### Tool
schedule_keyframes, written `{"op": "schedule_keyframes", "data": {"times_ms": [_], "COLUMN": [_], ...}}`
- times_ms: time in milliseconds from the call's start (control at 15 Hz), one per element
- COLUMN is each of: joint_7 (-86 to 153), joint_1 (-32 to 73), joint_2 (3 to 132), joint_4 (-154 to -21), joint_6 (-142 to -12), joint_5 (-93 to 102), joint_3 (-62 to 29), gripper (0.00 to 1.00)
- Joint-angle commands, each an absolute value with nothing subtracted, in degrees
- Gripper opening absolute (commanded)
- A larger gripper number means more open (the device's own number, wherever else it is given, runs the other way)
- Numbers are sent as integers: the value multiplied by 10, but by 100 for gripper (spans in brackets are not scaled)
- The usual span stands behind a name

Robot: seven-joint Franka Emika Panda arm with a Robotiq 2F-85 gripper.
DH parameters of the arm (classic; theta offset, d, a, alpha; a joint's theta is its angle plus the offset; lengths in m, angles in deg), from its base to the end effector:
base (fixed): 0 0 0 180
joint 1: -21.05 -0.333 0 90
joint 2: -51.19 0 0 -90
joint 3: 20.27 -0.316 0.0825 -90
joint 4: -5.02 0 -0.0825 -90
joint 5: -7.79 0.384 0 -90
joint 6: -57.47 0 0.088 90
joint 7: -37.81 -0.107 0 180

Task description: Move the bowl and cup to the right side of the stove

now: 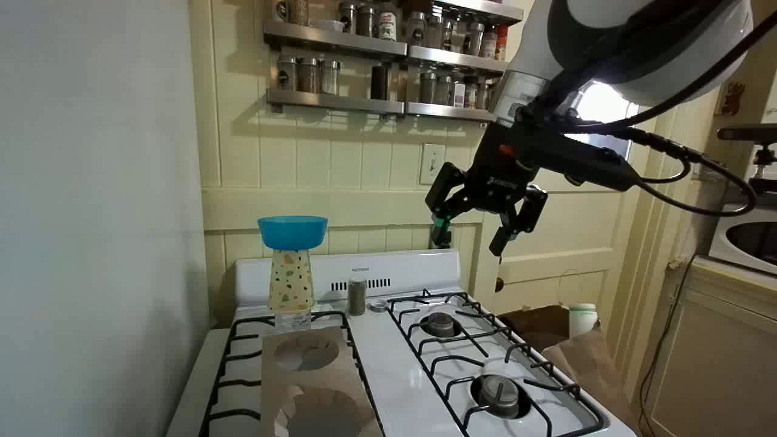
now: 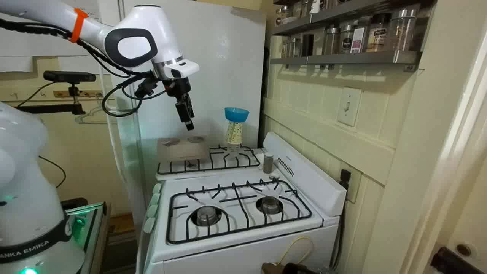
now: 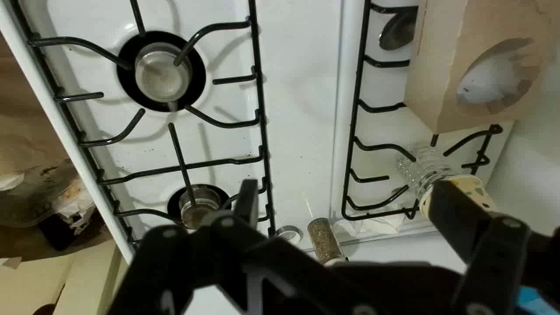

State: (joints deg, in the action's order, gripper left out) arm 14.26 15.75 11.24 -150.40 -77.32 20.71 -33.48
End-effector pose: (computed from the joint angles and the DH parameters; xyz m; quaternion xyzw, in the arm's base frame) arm 0.3438 0.1181 0.4594 -0.9785 0.1224 -0.1488 0.0731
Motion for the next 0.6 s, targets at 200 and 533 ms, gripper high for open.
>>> {"op": "schedule_keyframes", "data": {"times_ms": [200,533], "joint_7": [142,144], "joint_1": [156,156], "joint_2": [114,121], "joint_4": [-1503,-1498], "joint_6": [-772,-775], "joint_5": [205,207], "joint_3": [-333,-330], "gripper": [100,100]}}
